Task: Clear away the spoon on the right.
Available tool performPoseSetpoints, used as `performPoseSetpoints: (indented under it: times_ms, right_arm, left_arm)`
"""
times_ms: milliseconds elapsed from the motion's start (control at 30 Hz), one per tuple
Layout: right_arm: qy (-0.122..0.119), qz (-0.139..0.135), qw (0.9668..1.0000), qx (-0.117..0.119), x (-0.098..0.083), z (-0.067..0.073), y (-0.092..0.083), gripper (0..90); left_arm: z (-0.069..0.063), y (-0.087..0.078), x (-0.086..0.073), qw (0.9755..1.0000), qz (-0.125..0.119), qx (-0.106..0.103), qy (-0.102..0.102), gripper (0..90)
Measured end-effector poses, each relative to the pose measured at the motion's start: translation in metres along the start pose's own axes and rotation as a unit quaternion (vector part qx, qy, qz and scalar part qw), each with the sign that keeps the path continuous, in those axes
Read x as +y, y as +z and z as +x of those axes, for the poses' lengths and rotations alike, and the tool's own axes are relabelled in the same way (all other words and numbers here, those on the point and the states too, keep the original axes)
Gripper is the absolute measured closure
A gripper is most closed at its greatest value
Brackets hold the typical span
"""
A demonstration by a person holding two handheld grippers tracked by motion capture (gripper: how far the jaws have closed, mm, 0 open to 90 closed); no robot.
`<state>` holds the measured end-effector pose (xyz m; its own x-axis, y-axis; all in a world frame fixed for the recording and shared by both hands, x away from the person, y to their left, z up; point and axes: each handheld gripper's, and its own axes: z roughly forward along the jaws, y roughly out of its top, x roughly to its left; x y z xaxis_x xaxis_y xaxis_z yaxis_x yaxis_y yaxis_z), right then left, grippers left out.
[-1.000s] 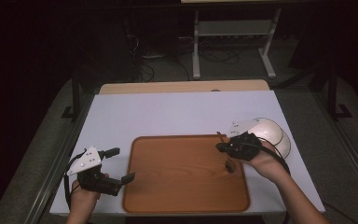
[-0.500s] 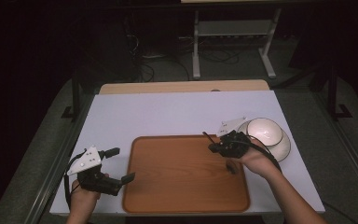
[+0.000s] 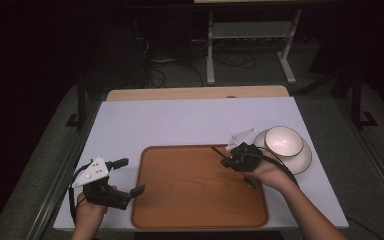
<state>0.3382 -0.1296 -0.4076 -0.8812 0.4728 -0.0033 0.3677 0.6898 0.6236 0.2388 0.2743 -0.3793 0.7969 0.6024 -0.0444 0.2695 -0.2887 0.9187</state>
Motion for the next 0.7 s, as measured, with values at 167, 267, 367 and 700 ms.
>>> performPoseSetpoints:
  times_ms: [167, 267, 367, 700]
  right_arm:
    - [-0.002, 0.013, 0.9999, 0.008, -0.0015, 0.0013, 0.0059, 84.1]
    - [-0.004, 0.017, 0.9998, 0.010, -0.0021, 0.0018, 0.0078, 82.7]
    - [-0.007, 0.021, 0.9997, 0.010, -0.0027, 0.0022, 0.0087, 81.6]
    - [0.012, 0.002, 0.9999, 0.006, -0.0047, 0.0029, 0.0034, 42.1]
  left_arm:
    - [0.0001, 0.0000, -0.0001, 1.0000, 0.000, 0.000, 0.000, 0.0]
    - [0.0002, 0.0001, -0.0002, 1.0000, 0.000, 0.000, -0.001, 0.0]
    - [0.0003, 0.0003, -0.0001, 1.0000, 0.000, 0.000, 0.000, 0.0]
    - [-0.0001, -0.0001, 0.0001, 1.0000, -0.001, -0.002, 0.002, 0.0]
